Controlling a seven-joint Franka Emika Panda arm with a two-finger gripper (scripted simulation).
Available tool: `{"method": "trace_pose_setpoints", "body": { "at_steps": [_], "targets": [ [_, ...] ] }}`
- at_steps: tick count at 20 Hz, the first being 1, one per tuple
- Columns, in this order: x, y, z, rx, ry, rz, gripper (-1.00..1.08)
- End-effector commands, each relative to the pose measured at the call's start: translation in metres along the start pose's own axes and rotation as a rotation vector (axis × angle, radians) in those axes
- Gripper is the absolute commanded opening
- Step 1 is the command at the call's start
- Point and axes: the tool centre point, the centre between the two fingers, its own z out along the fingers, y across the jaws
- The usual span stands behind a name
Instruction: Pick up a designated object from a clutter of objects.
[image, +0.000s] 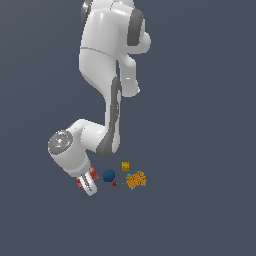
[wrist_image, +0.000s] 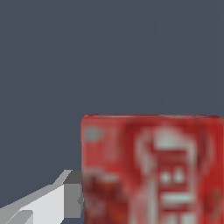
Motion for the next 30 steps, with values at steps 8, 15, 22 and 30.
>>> {"method": "trace_pose_setpoints", "body": {
  "at_steps": [8,15,22,30],
  "targets": [
    [-0.005,0.004,-0.012,0.0,0.0,0.0,-1.0],
    [-0.018,0.014,-0.045,0.001,-0.001,0.0,-1.0],
    [-0.039,0.03,-0.097,0.002,-0.002,0.001,-1.0],
    [-0.065,0.05,-0.165,0.002,-0.002,0.001,-1.0]
  ]
}}
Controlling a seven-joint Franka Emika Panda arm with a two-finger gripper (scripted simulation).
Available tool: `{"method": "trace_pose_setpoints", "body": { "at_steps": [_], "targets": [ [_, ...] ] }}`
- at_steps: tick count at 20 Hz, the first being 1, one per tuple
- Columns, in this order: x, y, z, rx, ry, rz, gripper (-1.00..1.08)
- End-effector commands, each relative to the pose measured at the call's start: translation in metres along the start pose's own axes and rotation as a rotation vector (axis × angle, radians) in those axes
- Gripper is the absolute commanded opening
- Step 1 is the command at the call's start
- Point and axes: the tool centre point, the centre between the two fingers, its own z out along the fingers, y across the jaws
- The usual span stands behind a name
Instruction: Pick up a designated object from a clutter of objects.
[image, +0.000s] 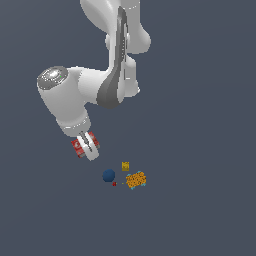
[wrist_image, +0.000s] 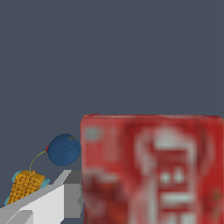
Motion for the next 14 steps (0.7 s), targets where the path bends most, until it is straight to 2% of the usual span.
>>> {"method": "trace_pose_setpoints", "body": {
  "at_steps": [1,14],
  "targets": [
    [-0.009,0.007,-0.022,0.0,0.0,0.0,-1.0],
    [-0.052,0.041,-0.141,-0.002,0.002,0.001,-1.0]
  ]
}}
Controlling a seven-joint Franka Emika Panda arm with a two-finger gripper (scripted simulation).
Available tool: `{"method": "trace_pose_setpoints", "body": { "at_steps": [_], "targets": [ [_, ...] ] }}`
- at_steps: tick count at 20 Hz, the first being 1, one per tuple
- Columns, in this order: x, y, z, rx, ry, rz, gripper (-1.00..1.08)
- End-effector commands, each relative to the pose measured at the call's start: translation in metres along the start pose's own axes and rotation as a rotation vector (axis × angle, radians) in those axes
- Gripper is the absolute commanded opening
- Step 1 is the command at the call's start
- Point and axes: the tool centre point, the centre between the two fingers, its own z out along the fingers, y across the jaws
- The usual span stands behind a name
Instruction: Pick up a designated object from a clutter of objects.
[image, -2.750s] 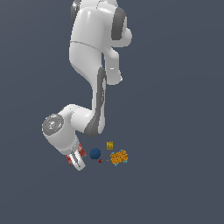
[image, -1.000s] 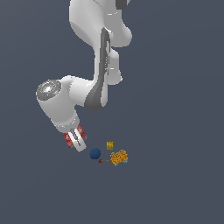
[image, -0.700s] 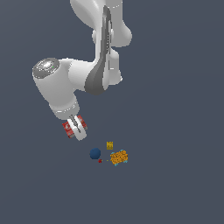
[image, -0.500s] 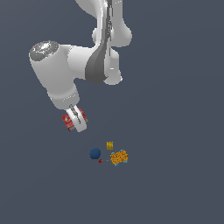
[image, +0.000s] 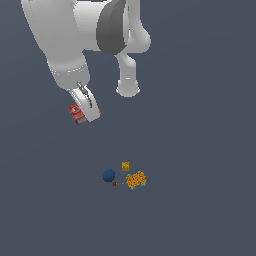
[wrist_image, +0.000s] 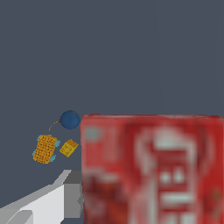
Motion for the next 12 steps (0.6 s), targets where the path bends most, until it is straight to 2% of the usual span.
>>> {"method": "trace_pose_setpoints", "body": {
  "at_steps": [1,12],
  "targets": [
    [-0.008,0.006,-0.021,-0.002,0.001,0.0,-1.0],
    [-0.028,0.021,-0.082,-0.002,0.001,0.0,-1.0]
  ]
}}
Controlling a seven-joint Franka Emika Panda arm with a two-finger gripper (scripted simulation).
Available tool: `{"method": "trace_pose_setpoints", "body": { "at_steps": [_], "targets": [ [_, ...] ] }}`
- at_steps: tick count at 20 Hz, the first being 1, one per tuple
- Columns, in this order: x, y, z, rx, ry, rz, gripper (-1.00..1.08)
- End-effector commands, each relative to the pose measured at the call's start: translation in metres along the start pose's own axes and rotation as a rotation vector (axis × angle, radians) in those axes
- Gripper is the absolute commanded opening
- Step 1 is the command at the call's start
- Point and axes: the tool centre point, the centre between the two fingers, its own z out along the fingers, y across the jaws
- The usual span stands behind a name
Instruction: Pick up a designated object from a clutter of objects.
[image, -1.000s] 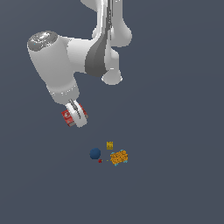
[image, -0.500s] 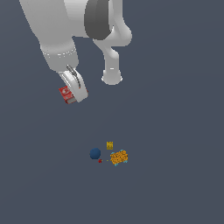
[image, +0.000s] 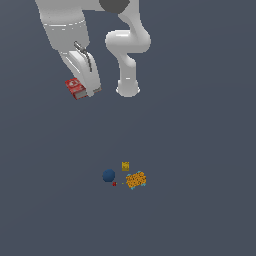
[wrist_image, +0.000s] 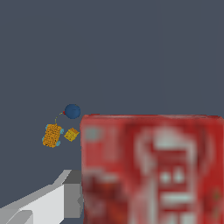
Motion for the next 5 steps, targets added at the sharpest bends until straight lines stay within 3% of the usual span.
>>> {"method": "trace_pose_setpoints", "body": {
  "at_steps": [1,5],
  "targets": [
    [-0.0028,0.0017,-0.0077,-0.001,-0.001,0.0,-1.0],
    [-0.004,0.0025,-0.0119,-0.001,-0.001,0.0,-1.0]
  ]
}}
